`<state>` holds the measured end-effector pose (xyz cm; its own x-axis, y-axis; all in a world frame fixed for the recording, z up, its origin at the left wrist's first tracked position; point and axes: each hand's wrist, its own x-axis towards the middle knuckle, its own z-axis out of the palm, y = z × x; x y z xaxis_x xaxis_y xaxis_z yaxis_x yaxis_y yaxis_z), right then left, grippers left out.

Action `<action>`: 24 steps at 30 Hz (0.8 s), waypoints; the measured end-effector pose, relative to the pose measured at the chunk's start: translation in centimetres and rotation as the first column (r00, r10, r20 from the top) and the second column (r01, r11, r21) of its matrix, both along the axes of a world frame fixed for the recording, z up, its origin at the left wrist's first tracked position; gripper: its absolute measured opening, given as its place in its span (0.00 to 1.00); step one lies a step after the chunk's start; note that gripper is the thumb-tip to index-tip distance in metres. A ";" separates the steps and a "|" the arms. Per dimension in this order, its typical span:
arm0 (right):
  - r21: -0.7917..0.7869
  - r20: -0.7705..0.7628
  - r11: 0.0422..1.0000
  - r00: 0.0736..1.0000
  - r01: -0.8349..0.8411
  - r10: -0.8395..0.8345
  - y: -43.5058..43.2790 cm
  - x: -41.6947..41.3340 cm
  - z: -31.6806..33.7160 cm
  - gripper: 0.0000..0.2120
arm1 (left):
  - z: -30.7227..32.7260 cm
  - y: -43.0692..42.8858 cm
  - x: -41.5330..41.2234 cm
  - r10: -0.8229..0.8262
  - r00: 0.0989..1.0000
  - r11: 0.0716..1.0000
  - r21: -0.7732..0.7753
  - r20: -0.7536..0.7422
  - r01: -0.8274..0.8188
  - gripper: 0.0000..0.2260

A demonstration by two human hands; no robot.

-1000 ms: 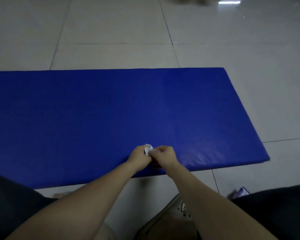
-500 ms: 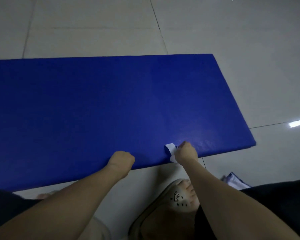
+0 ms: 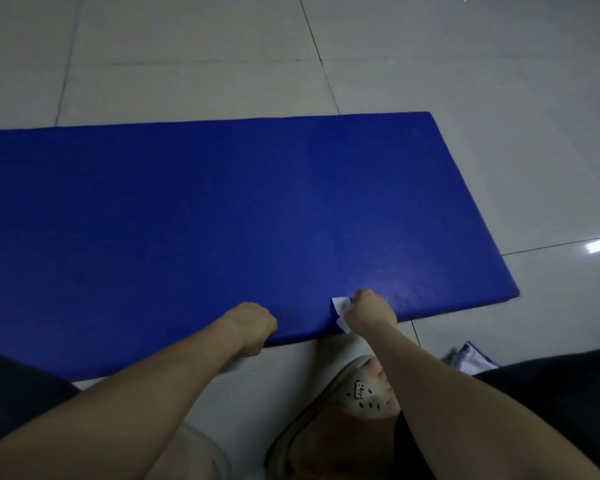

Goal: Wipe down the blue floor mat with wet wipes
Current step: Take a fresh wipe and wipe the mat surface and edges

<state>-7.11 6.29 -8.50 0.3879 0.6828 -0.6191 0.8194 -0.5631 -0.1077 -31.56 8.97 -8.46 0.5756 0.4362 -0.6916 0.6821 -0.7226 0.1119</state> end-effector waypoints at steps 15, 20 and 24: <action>0.025 0.065 0.985 0.983 0.168 -0.169 -1.3 1.0 -0.5 0.20 | -2.6 4.1 -8.0 0.671 0.741 0.742 -0.010 0.036 -0.671 0.26; 0.075 -0.096 0.919 0.920 0.386 -0.379 -1.6 0.8 -1.5 0.16 | -4.0 4.5 -8.6 0.752 0.659 0.656 -0.105 0.005 -0.748 0.31; 0.118 -0.129 0.883 0.889 0.454 -0.440 -1.6 1.5 -1.5 0.14 | -4.4 5.1 -8.3 0.754 0.655 0.646 -0.124 -0.046 -0.753 0.35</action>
<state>-5.65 4.72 -9.99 0.6163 0.5335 -0.5793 0.4656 -0.8401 -0.2783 -39.86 14.06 -12.85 0.0930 0.6360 -0.7660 0.9836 0.0606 0.1697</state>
